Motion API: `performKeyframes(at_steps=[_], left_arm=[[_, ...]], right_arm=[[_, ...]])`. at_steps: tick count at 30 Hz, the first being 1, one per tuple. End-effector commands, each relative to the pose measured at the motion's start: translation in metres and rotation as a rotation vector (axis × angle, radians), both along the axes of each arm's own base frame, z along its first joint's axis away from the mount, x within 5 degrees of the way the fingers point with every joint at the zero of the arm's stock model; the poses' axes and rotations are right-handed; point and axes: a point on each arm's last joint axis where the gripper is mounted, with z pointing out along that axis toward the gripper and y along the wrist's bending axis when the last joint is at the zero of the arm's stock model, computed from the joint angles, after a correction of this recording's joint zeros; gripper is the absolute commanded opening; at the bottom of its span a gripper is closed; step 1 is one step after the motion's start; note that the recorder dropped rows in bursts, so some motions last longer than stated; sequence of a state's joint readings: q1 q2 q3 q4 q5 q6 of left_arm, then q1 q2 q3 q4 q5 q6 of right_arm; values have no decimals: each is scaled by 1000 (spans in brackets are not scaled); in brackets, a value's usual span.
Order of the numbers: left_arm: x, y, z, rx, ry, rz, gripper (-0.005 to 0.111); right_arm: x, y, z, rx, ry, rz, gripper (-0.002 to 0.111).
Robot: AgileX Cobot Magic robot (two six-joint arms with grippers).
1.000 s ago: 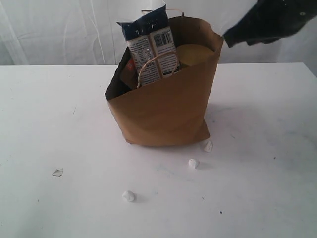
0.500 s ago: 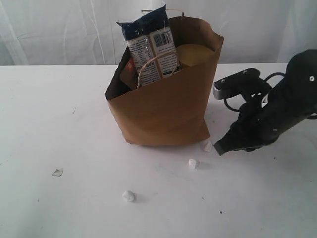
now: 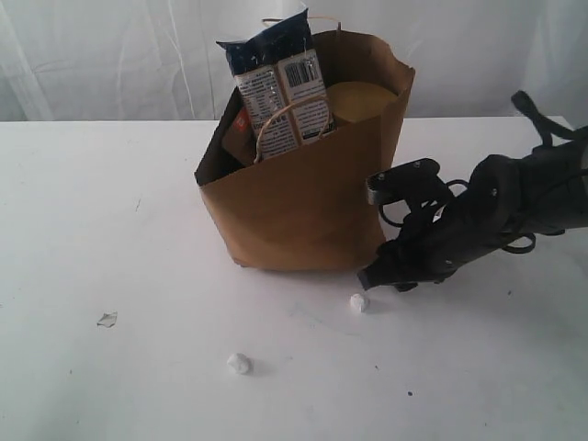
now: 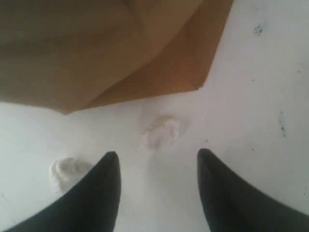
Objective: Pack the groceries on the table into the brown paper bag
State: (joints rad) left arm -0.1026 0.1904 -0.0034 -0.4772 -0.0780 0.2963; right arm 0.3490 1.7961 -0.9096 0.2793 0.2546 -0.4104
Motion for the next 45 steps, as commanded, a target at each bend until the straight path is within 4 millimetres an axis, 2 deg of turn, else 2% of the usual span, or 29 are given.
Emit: performKeyframes(at_steps=[1, 4, 7, 13, 18, 23, 25, 28, 36, 39, 42, 45], left_arm=[[0, 0, -1, -9, 1, 4, 0], [0, 0, -1, -9, 1, 4, 0], [0, 0, -1, -9, 1, 4, 0], [0, 0, -1, -9, 1, 4, 0], [0, 0, -1, -9, 1, 4, 0], [0, 0, -1, -9, 1, 4, 0], [0, 0, -1, -9, 1, 4, 0], [0, 0, -1, -9, 1, 4, 0], [0, 0, -1, -9, 1, 4, 0], [0, 0, -1, -9, 1, 4, 0], [0, 0, -1, -9, 1, 4, 0], [0, 0, -1, -9, 1, 4, 0]], right_arm=[[7, 0, -13, 1, -33, -22, 47], [10, 0, -13, 9, -71, -36, 40], [12, 0, -12, 11, -89, -40, 23], [11, 0, -11, 12, -81, -37, 0], [11, 0, -10, 12, -87, -39, 3], [12, 3, -9, 15, -102, -35, 27], [11, 5, -9, 16, -110, -29, 33], [10, 12, -9, 19, -128, -13, 34], [12, 14, -34, -2, -88, -17, 34], [11, 13, -37, -7, -62, -14, 31], [9, 13, -34, -5, -50, -10, 17], [5, 13, -20, 8, -43, -4, 0]])
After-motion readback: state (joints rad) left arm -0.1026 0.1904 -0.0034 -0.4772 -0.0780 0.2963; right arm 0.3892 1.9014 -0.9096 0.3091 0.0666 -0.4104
